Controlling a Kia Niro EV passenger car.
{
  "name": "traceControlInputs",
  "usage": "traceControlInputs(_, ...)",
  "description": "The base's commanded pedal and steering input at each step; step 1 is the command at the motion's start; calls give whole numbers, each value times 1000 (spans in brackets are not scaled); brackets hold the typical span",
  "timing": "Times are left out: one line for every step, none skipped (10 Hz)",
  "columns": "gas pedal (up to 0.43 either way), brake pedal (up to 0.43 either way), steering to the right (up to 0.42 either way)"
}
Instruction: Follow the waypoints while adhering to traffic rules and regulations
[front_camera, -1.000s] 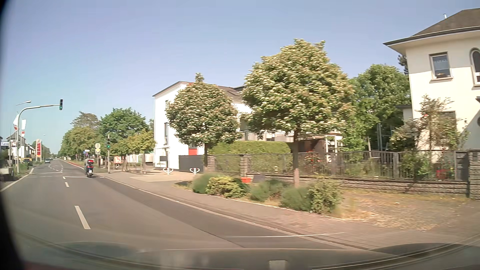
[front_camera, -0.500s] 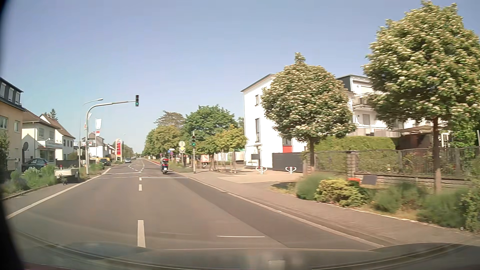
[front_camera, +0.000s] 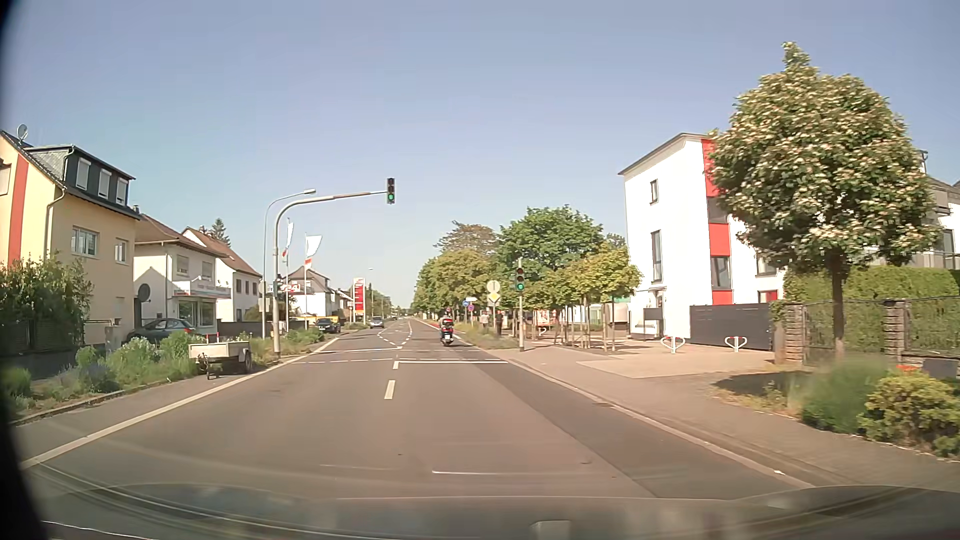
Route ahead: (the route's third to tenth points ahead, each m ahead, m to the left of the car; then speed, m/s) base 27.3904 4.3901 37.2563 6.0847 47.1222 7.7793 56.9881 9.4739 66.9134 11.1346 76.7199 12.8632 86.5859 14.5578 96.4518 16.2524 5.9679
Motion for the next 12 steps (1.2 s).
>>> traceControlInputs(319, 18, -154)
traceControlInputs(319, 18, -119)
traceControlInputs(319, 18, -89)
traceControlInputs(319, 18, -66)
traceControlInputs(319, 18, -43)
traceControlInputs(319, 18, -26)
traceControlInputs(319, 18, -16)
traceControlInputs(319, 18, -14)
traceControlInputs(319, 18, -14)
traceControlInputs(311, 18, -14)
traceControlInputs(311, 18, -14)
traceControlInputs(311, 18, -14)
